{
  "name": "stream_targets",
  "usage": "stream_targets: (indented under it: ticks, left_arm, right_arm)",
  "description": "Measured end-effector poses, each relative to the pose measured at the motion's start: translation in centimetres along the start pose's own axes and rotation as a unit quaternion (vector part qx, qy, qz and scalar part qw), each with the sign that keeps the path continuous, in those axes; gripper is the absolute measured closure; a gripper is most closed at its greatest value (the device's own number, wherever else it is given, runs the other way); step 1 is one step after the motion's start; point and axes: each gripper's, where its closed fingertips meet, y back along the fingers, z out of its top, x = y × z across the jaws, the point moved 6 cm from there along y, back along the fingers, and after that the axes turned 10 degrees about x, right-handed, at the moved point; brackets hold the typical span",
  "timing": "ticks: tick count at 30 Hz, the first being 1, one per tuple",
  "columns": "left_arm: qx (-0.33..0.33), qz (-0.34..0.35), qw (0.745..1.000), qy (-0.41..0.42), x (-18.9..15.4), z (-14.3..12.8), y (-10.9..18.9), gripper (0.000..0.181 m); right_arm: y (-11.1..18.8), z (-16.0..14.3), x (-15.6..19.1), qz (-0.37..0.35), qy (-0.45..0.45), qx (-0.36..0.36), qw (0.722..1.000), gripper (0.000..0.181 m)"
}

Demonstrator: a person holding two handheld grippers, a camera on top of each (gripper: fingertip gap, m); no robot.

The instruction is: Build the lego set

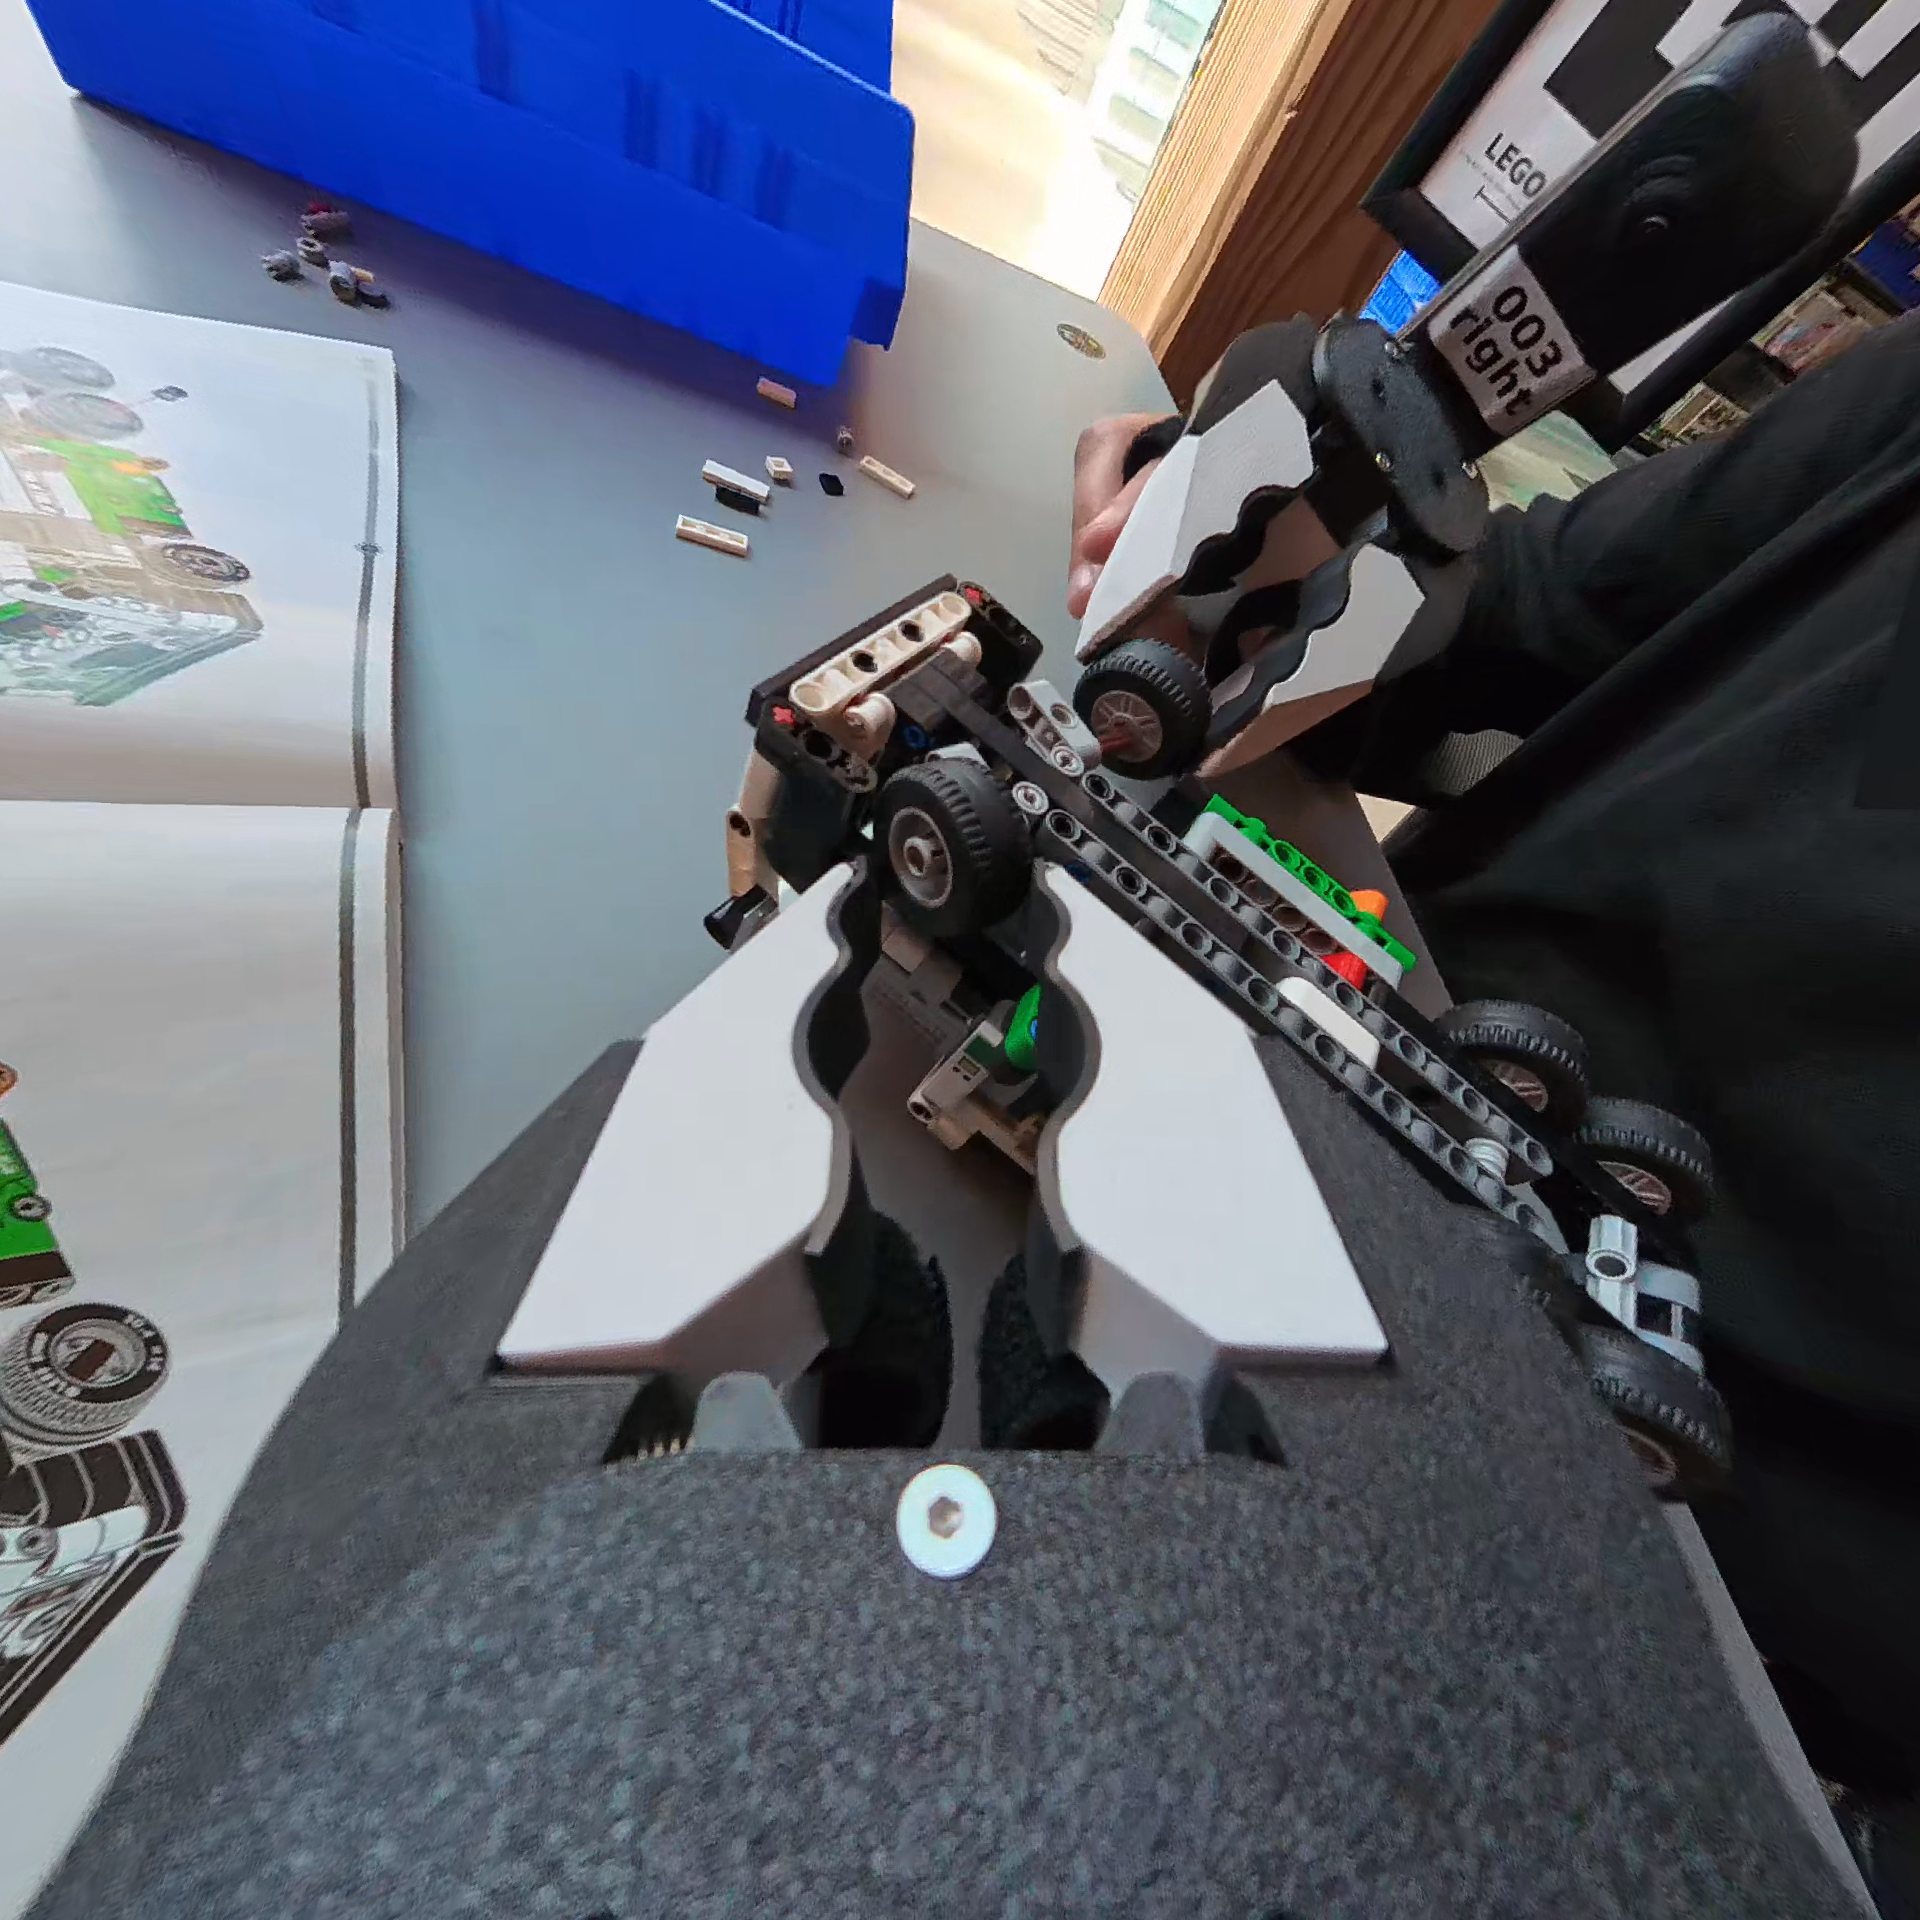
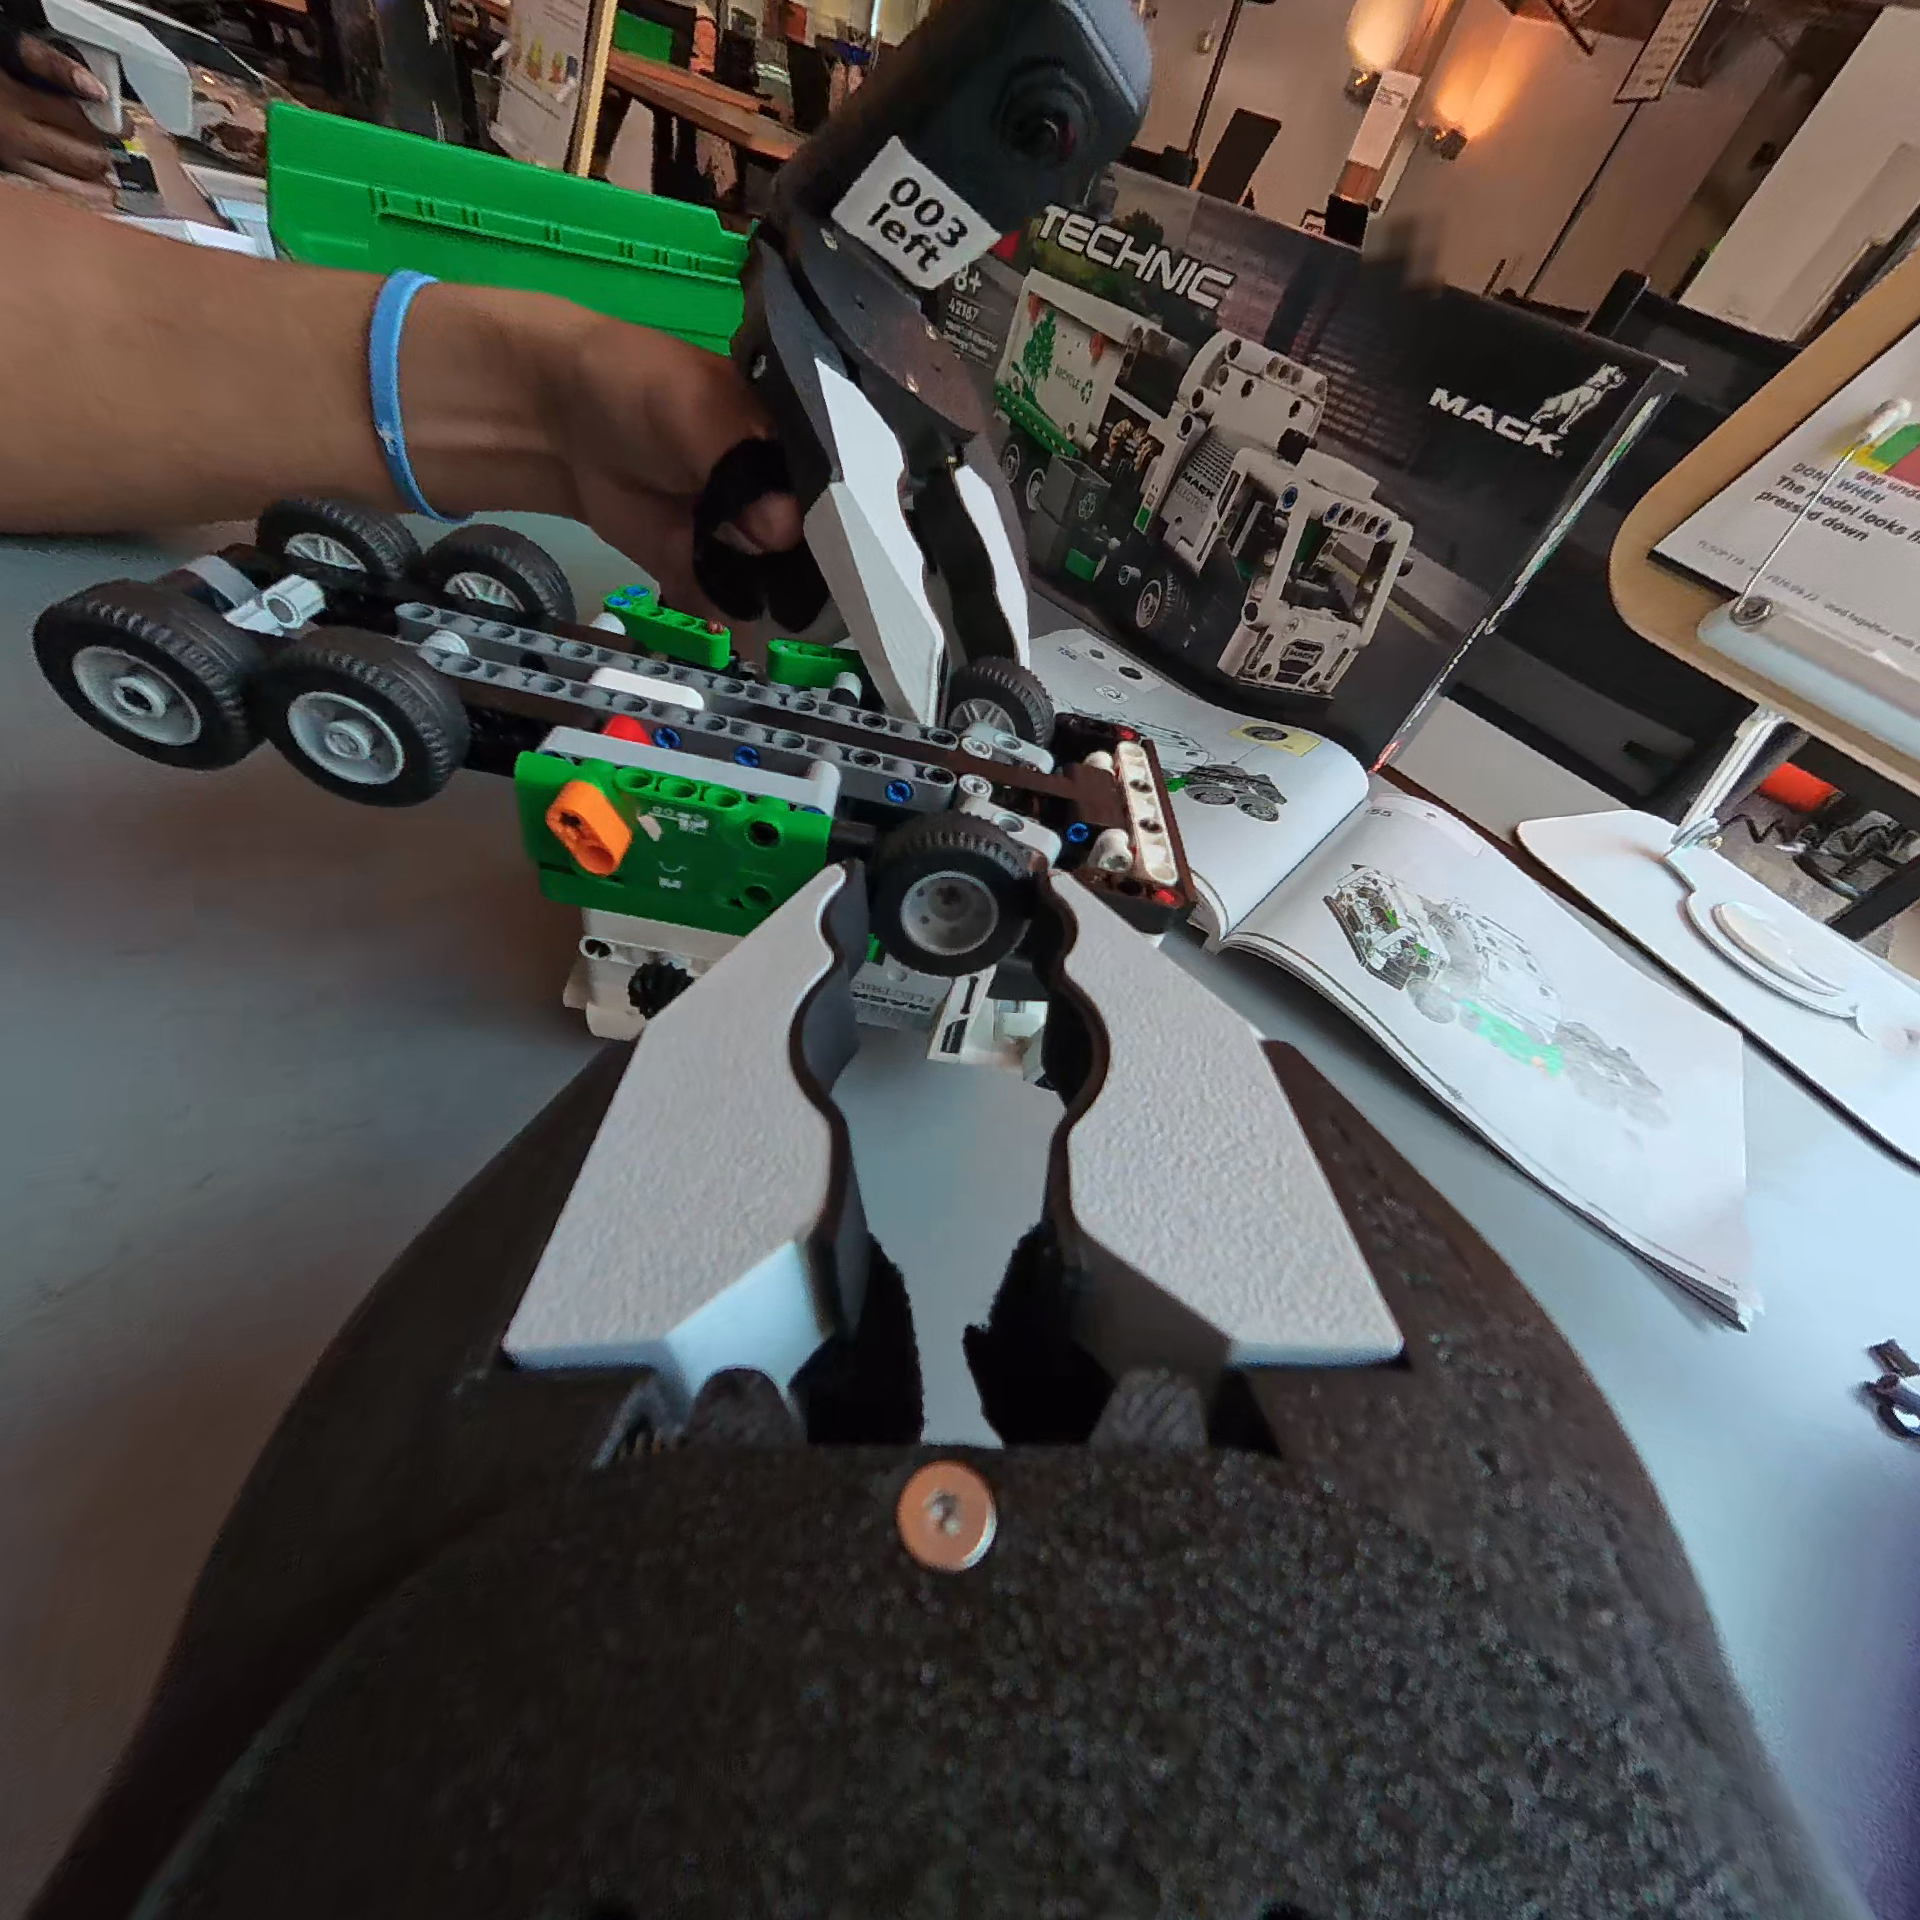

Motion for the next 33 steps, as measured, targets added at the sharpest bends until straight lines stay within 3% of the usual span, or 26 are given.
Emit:
stream_targets:
  ticks: [4,12,22,33]
  left_arm:
    - [-0.007,0.016,1.0,-0.006,-0.2,0.0,-0.2,0.156]
    - [-0.012,0.019,1.0,0.0,-0.8,0.2,0.8,0.15]
    - [-0.013,0.057,0.998,0.007,-0.6,0.4,0.5,0.162]
    - [0.021,0.09,0.996,-0.001,-1.6,0.4,1.0,0.159]
  right_arm:
    - [0.1,-0.8,-0.2,0.0,-0.003,0.005,1.0,0.151]
    - [0.0,-0.6,1.3,-0.069,0.175,-0.01,0.982,0.151]
    - [-0.4,-0.6,1.0,-0.1,0.212,-0.006,0.972,0.151]
    - [-0.2,-0.5,1.0,-0.152,0.296,-0.005,0.943,0.151]
